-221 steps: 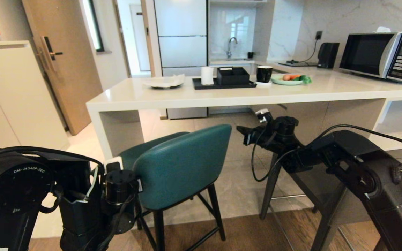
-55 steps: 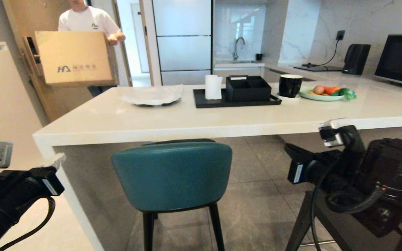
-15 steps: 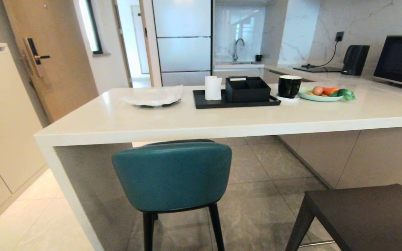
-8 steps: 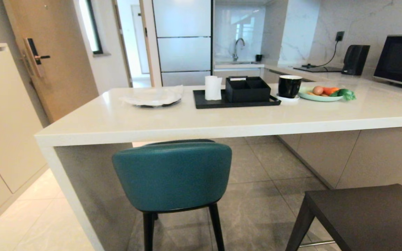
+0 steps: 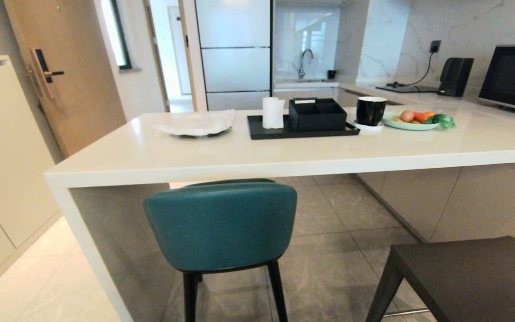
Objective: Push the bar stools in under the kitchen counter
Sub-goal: Push the gray chair back under the dining table
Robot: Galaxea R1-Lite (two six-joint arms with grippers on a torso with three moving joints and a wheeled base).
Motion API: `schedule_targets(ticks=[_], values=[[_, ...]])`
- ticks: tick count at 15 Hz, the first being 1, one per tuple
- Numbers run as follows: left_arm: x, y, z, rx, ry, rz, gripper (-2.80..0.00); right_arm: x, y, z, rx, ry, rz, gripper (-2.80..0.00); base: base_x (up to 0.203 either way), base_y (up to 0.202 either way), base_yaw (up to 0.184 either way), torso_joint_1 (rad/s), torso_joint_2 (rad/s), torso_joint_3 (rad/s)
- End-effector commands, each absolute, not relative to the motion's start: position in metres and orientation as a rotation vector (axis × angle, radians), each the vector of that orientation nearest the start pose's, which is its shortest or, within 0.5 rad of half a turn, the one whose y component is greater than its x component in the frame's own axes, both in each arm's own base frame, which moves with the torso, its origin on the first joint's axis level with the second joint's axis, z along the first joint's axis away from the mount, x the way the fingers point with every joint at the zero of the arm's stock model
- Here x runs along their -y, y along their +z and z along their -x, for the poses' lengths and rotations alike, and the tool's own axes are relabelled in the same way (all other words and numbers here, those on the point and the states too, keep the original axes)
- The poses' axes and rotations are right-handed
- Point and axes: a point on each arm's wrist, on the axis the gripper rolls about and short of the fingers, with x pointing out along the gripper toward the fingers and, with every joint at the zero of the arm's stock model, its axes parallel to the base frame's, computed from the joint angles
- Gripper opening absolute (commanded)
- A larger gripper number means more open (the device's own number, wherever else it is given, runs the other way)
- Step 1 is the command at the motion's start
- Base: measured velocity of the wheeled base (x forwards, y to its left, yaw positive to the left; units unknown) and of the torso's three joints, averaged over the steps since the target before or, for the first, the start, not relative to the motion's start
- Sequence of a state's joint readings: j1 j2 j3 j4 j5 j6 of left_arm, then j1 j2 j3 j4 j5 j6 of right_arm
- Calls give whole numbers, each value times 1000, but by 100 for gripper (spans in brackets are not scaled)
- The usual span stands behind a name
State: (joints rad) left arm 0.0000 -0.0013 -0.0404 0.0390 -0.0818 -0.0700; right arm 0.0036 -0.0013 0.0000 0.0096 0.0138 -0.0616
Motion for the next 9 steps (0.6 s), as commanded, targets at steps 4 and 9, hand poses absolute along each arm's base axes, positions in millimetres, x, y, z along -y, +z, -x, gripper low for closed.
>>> schedule_targets(ticks=[4,9], values=[[2,82,26,-1,-77,69,-280,0,74,23,-10,19,64,-280,0,0,0,0,0,0],[1,76,26,-45,-52,-130,-280,-1,74,23,-12,30,103,-280,0,0,0,0,0,0]])
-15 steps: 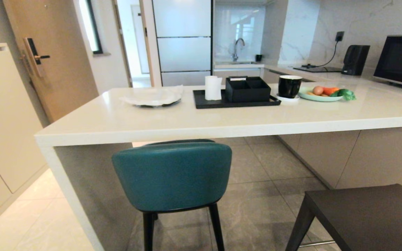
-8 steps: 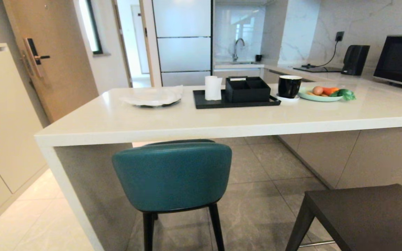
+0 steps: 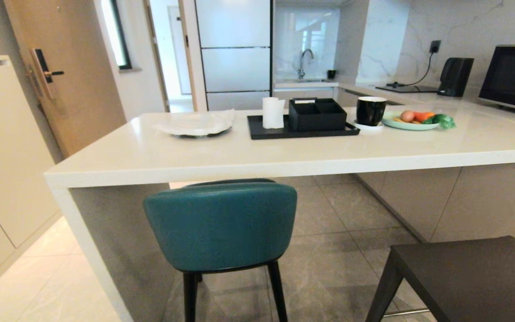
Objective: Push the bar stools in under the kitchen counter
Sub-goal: Push the gray chair back under the dining table
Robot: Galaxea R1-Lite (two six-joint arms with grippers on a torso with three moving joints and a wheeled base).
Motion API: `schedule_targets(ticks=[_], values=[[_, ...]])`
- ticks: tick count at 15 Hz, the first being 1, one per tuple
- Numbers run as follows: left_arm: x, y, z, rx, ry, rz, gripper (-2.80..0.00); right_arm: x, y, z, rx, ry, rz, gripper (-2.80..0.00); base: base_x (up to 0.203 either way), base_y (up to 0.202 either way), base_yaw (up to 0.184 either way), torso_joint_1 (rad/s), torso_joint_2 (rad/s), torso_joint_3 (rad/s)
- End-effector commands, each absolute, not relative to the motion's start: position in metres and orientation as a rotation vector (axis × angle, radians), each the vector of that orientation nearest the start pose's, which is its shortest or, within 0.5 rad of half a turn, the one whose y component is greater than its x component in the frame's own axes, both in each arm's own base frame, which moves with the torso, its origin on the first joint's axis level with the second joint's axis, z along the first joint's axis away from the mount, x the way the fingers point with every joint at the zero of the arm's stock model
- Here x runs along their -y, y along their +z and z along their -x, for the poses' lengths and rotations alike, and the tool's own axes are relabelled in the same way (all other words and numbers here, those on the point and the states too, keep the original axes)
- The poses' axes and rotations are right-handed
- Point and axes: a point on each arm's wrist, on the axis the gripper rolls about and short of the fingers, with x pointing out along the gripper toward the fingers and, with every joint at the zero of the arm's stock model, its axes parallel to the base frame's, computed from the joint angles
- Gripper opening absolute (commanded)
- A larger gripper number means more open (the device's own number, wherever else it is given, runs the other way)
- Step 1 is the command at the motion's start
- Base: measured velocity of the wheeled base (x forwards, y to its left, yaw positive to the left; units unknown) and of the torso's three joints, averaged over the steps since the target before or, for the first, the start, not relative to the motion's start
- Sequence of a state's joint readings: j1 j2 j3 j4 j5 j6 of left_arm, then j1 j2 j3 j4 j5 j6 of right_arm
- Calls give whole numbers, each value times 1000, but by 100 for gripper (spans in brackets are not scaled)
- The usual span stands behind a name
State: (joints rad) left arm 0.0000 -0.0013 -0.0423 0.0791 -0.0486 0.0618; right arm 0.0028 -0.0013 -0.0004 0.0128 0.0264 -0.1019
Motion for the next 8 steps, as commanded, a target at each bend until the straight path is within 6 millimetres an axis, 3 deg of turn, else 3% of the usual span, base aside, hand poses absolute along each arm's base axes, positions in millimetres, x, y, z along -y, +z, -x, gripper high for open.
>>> schedule_targets(ticks=[1,8], values=[[1,76,25,-48,-51,-113,-280,-1,74,23,-12,30,98,-280,0,0,0,0,0,0],[1,75,25,-49,-44,-56,-280,-1,74,23,-12,33,120,-280,0,0,0,0,0,0]])
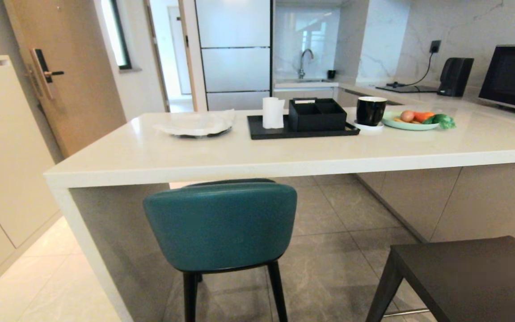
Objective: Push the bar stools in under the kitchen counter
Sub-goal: Push the gray chair back under the dining table
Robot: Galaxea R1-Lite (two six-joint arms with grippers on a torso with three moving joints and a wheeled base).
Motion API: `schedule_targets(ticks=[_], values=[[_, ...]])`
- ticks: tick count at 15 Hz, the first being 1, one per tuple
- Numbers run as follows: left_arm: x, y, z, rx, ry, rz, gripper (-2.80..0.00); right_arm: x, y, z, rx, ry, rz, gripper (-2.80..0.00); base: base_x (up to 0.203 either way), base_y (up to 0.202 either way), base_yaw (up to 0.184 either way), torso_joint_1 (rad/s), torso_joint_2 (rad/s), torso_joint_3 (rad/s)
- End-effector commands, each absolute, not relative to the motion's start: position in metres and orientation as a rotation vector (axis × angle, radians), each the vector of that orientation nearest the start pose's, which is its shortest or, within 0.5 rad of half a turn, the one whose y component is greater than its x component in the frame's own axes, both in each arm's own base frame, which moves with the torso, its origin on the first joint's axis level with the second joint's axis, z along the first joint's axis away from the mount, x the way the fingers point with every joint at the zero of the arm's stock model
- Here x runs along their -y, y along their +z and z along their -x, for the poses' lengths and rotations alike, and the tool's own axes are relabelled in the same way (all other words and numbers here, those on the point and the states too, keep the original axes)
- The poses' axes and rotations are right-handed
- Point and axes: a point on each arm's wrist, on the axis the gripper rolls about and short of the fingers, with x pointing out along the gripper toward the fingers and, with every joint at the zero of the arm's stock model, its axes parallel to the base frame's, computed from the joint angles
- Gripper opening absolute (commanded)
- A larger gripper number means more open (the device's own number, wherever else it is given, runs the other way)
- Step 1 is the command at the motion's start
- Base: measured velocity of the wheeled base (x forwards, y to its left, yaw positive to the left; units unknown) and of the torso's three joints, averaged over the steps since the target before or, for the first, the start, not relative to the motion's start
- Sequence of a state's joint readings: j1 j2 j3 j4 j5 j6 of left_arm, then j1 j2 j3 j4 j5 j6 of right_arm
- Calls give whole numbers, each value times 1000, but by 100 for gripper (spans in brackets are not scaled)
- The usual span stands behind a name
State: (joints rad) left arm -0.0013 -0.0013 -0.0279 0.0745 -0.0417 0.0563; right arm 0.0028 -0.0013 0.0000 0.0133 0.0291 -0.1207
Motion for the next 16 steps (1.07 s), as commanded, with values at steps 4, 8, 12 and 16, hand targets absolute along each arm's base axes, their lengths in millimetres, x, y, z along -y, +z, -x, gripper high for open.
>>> schedule_targets(ticks=[4,8,12,16], values=[[1,75,25,-50,-27,-29,-280,-1,74,23,-11,31,105,-280,0,0,0,0,0,0],[0,76,25,-49,-16,-24,-280,-1,74,23,-11,30,107,-280,0,0,0,0,0,0],[0,75,25,-50,-15,-23,-280,-1,74,23,-11,30,106,-280,0,0,0,0,0,0],[0,75,25,-50,-14,-21,-280,-1,74,23,-11,30,108,-280,-117,0,2,4,5,0]])
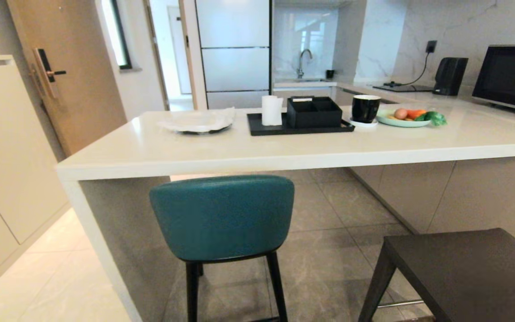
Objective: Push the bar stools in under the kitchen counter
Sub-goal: Push the gray chair back under the dining table
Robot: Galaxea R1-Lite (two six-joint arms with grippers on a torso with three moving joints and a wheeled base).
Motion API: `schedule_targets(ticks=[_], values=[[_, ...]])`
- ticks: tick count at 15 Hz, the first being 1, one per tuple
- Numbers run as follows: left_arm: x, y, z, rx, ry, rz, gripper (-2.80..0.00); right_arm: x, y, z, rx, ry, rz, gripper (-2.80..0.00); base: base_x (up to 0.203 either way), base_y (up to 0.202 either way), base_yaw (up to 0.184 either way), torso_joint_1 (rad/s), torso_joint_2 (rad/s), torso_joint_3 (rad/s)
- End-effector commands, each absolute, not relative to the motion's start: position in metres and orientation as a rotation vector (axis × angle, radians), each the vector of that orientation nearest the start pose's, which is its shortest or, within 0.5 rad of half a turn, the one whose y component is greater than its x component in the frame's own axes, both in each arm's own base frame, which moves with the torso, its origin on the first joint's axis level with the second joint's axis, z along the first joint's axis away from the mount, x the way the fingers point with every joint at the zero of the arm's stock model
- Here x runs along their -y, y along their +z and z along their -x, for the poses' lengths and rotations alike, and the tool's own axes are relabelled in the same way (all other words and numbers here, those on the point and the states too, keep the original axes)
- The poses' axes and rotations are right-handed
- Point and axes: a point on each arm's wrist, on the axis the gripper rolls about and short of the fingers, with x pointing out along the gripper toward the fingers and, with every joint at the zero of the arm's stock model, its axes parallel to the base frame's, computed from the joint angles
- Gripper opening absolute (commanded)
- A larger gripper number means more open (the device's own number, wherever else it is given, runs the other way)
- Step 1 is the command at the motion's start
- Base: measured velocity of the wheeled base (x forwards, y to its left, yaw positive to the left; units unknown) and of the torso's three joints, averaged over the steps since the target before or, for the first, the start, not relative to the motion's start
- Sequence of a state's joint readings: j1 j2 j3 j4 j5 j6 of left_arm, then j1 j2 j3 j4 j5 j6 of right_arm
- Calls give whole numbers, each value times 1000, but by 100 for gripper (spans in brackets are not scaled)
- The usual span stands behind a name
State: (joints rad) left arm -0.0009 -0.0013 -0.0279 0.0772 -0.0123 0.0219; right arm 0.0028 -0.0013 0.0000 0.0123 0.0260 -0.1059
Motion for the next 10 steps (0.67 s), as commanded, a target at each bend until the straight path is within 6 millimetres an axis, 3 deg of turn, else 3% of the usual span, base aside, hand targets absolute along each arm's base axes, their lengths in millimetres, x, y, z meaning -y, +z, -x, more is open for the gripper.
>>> schedule_targets(ticks=[1,10], values=[[0,75,25,-50,-13,-23,-280,-1,74,23,-11,31,113,-280,-206,0,-4,7,-2,0],[0,75,25,-50,-17,-23,-280,-1,74,23,-11,30,105,-280,-198,0,-2,1,2,4]])
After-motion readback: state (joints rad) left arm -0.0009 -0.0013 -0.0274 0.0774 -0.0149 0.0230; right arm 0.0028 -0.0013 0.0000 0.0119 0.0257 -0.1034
